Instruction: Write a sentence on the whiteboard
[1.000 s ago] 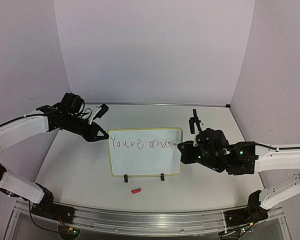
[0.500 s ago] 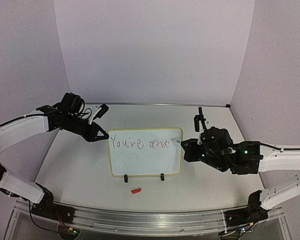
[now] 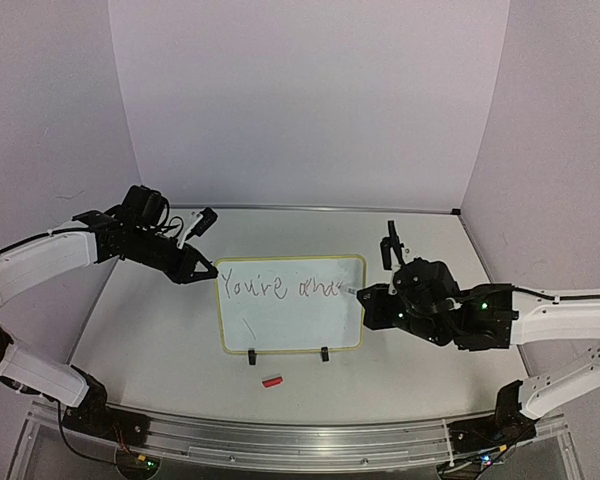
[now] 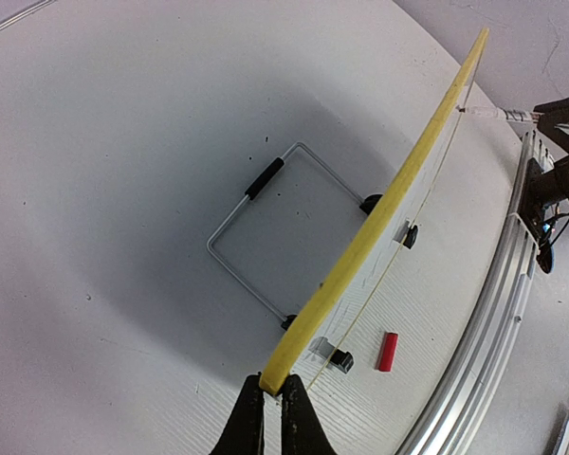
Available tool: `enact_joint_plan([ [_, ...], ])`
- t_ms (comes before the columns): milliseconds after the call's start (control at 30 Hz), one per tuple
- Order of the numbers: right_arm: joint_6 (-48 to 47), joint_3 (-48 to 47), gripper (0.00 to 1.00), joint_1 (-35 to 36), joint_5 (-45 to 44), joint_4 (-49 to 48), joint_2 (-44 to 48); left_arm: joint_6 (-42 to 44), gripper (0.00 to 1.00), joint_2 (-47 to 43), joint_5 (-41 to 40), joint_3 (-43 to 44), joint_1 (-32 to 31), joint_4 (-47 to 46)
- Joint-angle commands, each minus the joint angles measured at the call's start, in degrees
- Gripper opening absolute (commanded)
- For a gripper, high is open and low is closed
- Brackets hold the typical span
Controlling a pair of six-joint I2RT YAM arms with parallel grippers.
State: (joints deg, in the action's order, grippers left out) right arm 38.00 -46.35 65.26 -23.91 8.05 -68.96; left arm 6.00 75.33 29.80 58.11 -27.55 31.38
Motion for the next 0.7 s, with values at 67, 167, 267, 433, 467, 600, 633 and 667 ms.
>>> enact_joint_plan([
  [67,1.17,-0.06,0.00,-0.30,1.65,0.21,-1.30,1.07,0.00,1.23,-1.25,0.45,-0.49,2.86],
  [167,1.44,0.02,0.00,-0.26,1.39,0.21,-1.30,1.08,0.00,1.23,-1.29,0.53,-0.50,2.82],
  [267,2.04,0.37,0.00,-0.30,0.06,0.37,-0.64,1.08,0.00,1.20,-1.29,0.45,-0.50,2.84],
  [433,2.76,0.88,0.00,-0.26,-1.81,1.98,1.17,1.12,0.00,1.25,-1.32,0.49,-0.49,2.78],
  [467,2.86,1.01,0.00,-0.26,-2.01,2.28,1.45,1.12,0.00,1.26,-1.30,0.48,-0.46,2.78],
  [600,3.05,1.35,0.00,-0.28,-2.41,2.94,2.18,1.12,0.00,1.33,-1.25,0.45,-0.49,2.78],
  [633,3.06,1.35,0.00,-0.30,-2.47,3.01,2.31,1.12,0.00,1.38,-1.24,0.45,-0.49,2.81],
  [667,3.10,1.35,0.00,-0.30,-2.50,3.02,2.37,1.12,0.00,1.36,-1.30,0.50,-0.52,2.81],
])
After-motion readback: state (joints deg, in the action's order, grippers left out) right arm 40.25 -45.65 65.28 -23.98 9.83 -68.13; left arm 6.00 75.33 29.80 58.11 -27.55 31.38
